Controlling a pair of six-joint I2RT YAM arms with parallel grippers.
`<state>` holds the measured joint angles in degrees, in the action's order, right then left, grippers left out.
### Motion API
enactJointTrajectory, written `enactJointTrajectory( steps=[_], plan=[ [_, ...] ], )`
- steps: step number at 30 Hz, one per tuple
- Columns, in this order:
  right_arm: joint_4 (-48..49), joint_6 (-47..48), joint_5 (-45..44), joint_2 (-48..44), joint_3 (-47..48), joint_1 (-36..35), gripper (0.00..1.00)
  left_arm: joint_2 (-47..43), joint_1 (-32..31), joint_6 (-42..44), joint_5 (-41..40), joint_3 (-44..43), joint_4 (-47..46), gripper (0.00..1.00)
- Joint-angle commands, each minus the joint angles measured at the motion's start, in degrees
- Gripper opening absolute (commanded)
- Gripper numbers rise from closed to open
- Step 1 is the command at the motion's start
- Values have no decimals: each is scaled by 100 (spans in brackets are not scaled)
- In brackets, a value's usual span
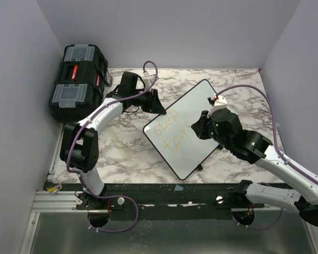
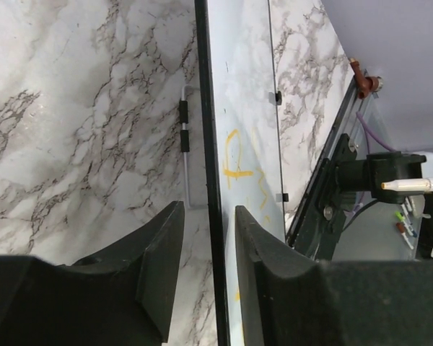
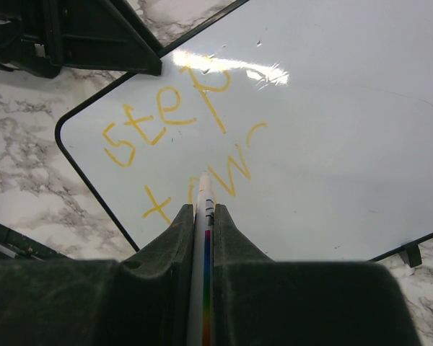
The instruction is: Write a sentence on the whiteboard
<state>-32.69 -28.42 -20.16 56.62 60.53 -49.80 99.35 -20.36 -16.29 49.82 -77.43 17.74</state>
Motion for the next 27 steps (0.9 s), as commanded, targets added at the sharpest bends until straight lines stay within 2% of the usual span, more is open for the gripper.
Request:
enactJointTrajectory(
  steps=[1,16,20,27],
  plan=[
    [52,64,-137,33,-85,-21,1,107,15,-106,432,-164,-8,32],
    [52,-8,-172,-29,-168,-23,1,161,-14,-139,877,-94,5,18],
    [52,-19,-174,-52,-173,-24,1,157,-28,-93,977,-104,80,18],
    [40,-30,-181,-93,-195,-24,1,224,-38,-101,955,-150,171,23]
  ],
)
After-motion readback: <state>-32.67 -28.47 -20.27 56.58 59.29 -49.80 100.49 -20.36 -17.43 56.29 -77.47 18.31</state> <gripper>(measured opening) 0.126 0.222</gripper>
